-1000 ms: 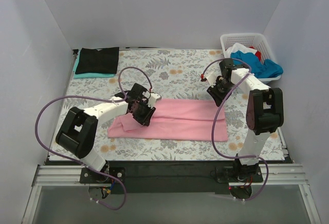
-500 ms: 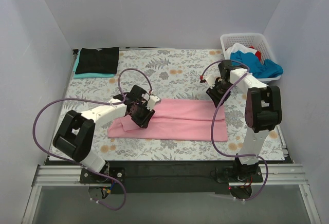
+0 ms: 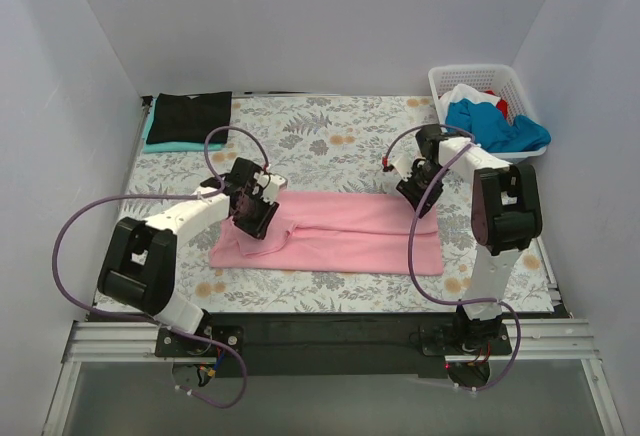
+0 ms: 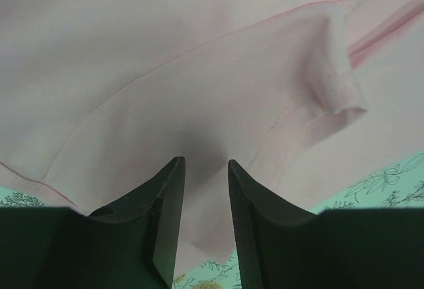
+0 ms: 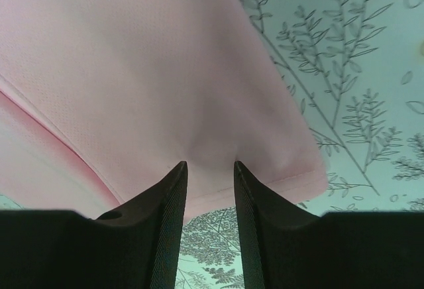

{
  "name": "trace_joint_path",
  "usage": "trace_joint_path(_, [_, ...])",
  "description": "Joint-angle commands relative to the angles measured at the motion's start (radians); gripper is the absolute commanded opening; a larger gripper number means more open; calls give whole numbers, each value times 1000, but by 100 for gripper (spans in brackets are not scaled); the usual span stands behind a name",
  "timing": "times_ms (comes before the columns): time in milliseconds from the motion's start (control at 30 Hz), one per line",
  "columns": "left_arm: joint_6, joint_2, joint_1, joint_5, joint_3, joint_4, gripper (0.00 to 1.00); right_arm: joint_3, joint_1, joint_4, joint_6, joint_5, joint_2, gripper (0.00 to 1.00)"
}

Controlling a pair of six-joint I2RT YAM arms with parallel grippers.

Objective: Fold and stack the t-shirts
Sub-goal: Fold the tshirt

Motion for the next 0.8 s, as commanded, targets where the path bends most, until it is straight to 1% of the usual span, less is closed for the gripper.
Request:
trace_joint_path(0, [10,41,18,-38,-13,-14,31,-54,-1,-14,-35,36,0,40])
trace_joint_path(200, [67,174,38,-64,21,24,30,-170,10,-12,-43,30,-66,40])
trace_joint_path(267, [93,259,45,-74,54,56,30,-231,19,-12,-44,20,-90,40])
trace_joint_path(300, [107,295,49,-89,124,67,29,-258,24,-12,-41,11,-122,40])
trace_joint_path(367, [148,427,66,-94,236,84,28,-337,53,-15,-41,-1,-161,40])
trace_joint_path(400, [159,478,72,-92,304,82,28,-368,67,-18,-44,-9,-207,40])
trace_joint_path(433, [176,529,80,-78,475,73,28,-394,103,-20,-49,-18,-230,40])
trace_joint_path(467, [181,637,81,-71,560,52,28,-425,125,-30,-52,-18,-254,41])
trace_joint_path(500, [178,680,83,-71,646,43,28,-460,151,-43,-55,-22,-299,41])
trace_joint_path(533, [173,733,83,-36,754,21,28,-466,206,-69,-56,-62,-322,41])
trace_joint_path(567, [166,771,84,-5,942,-34,29,-462,231,-95,-58,-99,-345,41])
trace_joint_path(600, [152,826,84,7,1034,-37,29,-429,249,-144,-56,-174,-388,43])
trace_joint_path(633, [129,840,84,23,1100,-37,30,-405,271,-158,-41,-206,-402,45])
trace_joint_path(667, [98,851,86,41,1210,-46,31,-379,271,-167,-32,-232,-411,46])
trace_joint_path(733, [64,833,86,55,1245,-31,32,-286,271,-179,-7,-243,-403,46])
trace_joint_path(767, [51,807,89,67,1213,1,32,-258,269,-179,5,-239,-393,46])
